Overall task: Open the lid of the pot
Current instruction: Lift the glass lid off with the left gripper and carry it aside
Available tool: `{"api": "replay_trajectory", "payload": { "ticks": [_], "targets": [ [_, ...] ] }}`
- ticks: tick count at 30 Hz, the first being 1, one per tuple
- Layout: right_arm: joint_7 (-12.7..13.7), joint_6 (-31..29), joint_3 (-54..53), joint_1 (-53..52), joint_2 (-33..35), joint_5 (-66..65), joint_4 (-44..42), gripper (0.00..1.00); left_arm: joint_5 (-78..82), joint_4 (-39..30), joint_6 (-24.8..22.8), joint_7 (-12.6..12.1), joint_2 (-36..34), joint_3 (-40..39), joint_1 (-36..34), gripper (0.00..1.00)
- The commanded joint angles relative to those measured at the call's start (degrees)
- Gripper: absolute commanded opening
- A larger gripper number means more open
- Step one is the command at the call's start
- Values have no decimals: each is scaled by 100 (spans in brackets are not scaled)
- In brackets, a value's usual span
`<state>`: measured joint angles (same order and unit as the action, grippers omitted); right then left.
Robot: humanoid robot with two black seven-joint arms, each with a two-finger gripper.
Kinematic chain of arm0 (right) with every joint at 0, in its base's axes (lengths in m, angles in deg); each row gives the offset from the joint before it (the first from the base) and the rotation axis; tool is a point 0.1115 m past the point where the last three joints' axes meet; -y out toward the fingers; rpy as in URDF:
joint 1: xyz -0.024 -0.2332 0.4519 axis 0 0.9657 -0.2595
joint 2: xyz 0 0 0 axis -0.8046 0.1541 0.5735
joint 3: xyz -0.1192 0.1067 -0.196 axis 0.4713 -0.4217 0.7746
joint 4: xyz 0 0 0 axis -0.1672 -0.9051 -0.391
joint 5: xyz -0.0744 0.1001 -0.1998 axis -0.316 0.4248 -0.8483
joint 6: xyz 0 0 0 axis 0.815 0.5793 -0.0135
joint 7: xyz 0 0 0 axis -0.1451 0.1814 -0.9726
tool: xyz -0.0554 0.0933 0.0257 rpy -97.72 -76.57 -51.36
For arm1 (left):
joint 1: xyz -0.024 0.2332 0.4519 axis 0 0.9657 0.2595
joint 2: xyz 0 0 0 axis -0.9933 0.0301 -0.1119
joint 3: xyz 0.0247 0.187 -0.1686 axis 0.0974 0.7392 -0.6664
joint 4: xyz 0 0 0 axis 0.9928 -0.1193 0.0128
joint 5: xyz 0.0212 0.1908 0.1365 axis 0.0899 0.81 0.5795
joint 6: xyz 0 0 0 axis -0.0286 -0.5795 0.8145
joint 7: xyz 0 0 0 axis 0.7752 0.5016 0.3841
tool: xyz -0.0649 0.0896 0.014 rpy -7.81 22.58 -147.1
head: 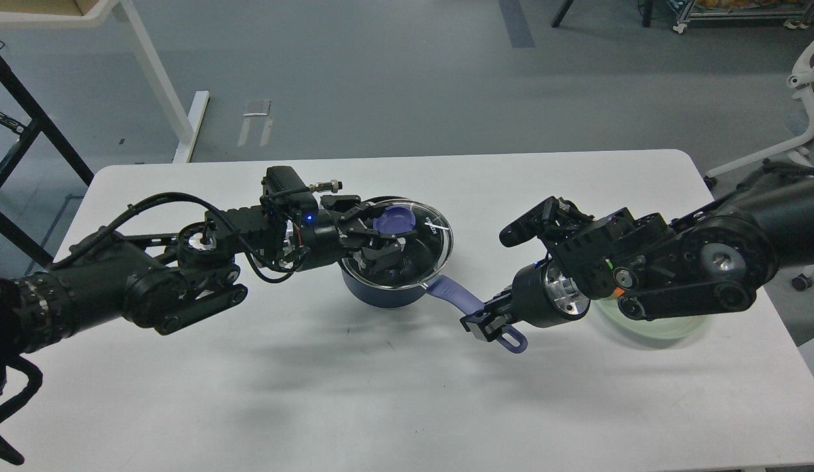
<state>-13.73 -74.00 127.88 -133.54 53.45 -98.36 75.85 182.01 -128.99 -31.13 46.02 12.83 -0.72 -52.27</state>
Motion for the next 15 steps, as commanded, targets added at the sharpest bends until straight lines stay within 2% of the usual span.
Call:
{"api": "replay_trajectory", "payload": {
  "ticks": [1,6,8,10,15],
  "targets": [
    [2,0,-6,-1,1,0,-28,18,-38,-25,18,20,-56,-94,-57,43],
    [-7,0,-15,-1,18,0,-28,18,-485,-104,45,37,-652,-103,-435,44],
    [-7,0,-15,-1,27,0,-28,18,-652,-131,44,116,-986,-86,-506,44],
    [-7,0,-15,-1,27,0,-28,18,-662,-140,44,227,-1372,-42,-506,44],
    [-7,0,-24,-1,18,0,-28,18,-697,-87,36,227,-2374,98,-226,44]
  ]
}}
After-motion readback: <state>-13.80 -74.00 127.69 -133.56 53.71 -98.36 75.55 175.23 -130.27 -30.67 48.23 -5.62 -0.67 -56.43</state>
